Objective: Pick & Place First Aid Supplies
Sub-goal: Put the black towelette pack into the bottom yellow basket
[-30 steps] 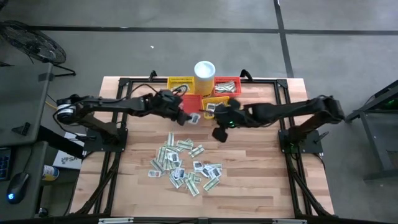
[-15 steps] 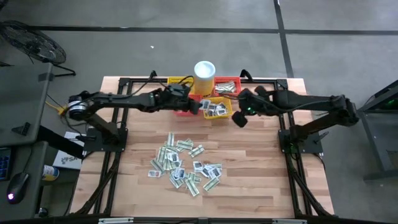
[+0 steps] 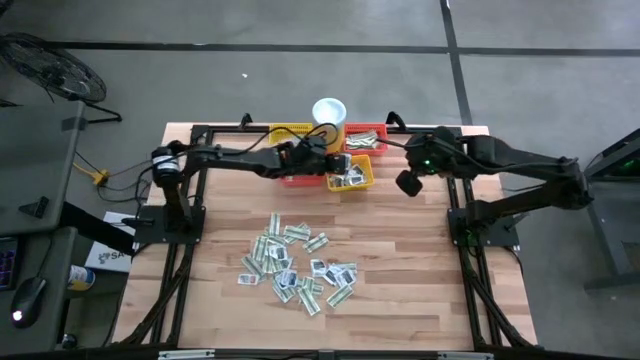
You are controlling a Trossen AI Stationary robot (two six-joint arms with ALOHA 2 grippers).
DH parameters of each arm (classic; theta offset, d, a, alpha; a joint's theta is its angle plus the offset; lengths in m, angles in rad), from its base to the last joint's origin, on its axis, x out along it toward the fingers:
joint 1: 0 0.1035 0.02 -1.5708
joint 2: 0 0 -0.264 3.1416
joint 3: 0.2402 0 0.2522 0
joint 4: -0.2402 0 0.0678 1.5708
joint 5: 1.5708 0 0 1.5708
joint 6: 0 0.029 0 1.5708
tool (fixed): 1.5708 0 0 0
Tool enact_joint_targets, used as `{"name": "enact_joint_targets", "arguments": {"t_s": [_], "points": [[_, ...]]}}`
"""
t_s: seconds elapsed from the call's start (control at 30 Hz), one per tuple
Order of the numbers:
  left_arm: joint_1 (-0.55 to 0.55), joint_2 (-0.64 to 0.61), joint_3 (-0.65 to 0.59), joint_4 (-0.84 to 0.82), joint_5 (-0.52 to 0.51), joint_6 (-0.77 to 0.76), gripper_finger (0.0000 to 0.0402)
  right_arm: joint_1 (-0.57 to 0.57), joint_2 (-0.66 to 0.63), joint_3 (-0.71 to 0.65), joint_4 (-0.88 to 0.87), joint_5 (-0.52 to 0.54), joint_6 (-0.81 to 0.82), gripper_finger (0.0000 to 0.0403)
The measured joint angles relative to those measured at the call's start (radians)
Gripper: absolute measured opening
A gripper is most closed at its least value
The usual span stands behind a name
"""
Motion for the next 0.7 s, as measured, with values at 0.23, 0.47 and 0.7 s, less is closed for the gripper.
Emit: {"name": "enact_joint_targets", "arguments": {"t_s": [0.23,0.47,0.7], "points": [[0.0,0.085,0.121,-0.126,-0.042,-0.054,0.0,-0.014,-0.058,-0.003,-0.075,0.008,-0.041,0.0],[0.0,0.095,0.134,-0.157,-0.044,-0.087,0.0016,-0.014,-0.103,-0.003,-0.123,0.008,-0.056,0.0],[0.0,0.095,0.134,-0.201,-0.003,-0.088,0.0094,-0.014,-0.125,-0.003,-0.125,0.006,-0.056,0.0]]}}
